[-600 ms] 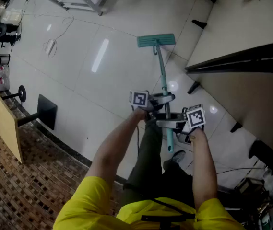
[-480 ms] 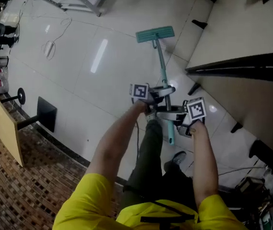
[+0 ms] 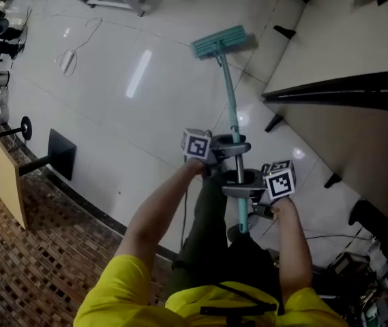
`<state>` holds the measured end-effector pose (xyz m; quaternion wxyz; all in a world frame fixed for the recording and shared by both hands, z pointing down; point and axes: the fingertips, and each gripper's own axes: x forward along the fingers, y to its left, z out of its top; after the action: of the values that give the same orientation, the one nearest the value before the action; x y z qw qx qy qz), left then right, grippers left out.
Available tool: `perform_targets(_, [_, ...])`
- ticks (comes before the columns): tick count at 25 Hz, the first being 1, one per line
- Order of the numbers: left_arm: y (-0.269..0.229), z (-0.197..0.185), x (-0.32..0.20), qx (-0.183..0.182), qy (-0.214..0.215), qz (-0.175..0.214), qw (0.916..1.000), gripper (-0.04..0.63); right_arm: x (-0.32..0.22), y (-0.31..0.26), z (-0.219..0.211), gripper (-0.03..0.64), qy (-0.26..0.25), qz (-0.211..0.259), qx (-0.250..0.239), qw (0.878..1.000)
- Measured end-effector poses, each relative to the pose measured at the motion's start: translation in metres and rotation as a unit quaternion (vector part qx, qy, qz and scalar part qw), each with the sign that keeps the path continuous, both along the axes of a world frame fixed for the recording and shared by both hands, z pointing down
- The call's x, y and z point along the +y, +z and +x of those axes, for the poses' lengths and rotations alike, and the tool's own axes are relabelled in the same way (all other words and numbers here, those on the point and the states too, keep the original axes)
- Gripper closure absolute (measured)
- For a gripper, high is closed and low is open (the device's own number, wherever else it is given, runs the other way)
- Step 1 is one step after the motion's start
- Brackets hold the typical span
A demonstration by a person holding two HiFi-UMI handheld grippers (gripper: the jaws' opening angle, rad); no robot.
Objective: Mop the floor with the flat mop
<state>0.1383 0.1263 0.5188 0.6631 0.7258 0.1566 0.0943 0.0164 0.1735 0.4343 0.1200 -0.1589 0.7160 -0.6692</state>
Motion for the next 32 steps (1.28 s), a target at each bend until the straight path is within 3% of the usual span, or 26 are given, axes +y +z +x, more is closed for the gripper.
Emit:
perform_targets(7, [-0.011, -0.064, 0.142, -0.018, -0.048, 0.002, 0.9987, 0.25, 0.148, -0.025, -0.055, 0.272, -0.064, -0.039, -0.007, 0.997])
perform_targets(12, [0.011, -0.1, 0.169, -0.038, -0.113, -0.039, 0.9921, 0.249, 0.178, -0.011, -0.079, 0.27, -0.089, -0.069, -0.041, 0.993])
perform_targets(18, [0.032, -0.11, 0.083, -0.027, -0.141, -0.004, 0.9897, 0.245, 0.105, 0.023, -0.092, 0.268, -0.094, -0.044, -0.034, 0.994])
perform_targets(26, [0.07, -0.079, -0.082, -0.007, -0.101, 0.042, 0.9939, 0.245, -0.063, 0.073, -0.06, 0.276, -0.042, -0.006, -0.018, 0.999])
perform_targets(30, [0.077, -0.074, -0.126, -0.024, -0.113, 0.033, 0.9927, 0.245, -0.11, 0.071, -0.049, 0.288, -0.001, -0.001, -0.039, 0.999])
perform_targets(32, [0.068, -0.079, -0.117, -0.017, -0.123, 0.017, 0.9921, 0.245, -0.1, 0.062, -0.059, 0.288, -0.029, 0.0, -0.03, 0.999])
